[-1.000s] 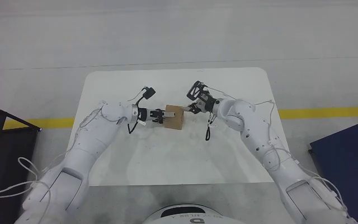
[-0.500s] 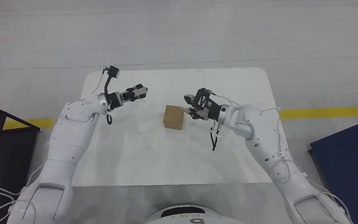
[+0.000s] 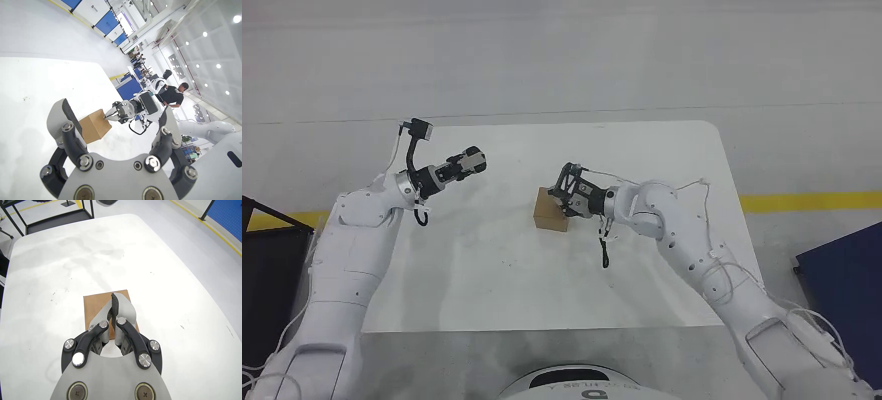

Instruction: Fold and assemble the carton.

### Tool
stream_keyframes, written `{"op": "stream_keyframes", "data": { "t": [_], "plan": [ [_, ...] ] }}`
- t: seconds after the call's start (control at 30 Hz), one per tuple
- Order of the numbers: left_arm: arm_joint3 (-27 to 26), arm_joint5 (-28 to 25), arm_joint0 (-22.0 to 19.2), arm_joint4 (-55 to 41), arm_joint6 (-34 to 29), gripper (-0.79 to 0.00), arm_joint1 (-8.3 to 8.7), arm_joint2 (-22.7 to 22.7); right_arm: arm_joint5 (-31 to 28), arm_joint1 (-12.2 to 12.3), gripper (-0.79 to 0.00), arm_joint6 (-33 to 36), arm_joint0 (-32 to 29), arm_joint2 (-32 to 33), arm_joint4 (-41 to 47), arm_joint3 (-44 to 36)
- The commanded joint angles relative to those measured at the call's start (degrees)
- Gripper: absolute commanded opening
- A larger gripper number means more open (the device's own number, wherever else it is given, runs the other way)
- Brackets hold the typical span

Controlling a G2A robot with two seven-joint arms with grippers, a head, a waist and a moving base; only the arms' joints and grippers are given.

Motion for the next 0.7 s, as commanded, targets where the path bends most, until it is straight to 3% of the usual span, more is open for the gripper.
{"op": "stream_keyframes", "data": {
  "t": [0.0,0.67],
  "plan": [
    [0.00,0.00,0.00,0.00,0.00,0.000,0.00,0.00,0.07,-0.20,-0.785,0.56,0.41,-0.40,0.30,0.53],
    [0.00,0.00,0.00,0.00,0.00,0.000,0.00,0.00,0.66,0.47,-0.785,0.26,-1.74,1.77,-0.50,-3.26]
  ]
}}
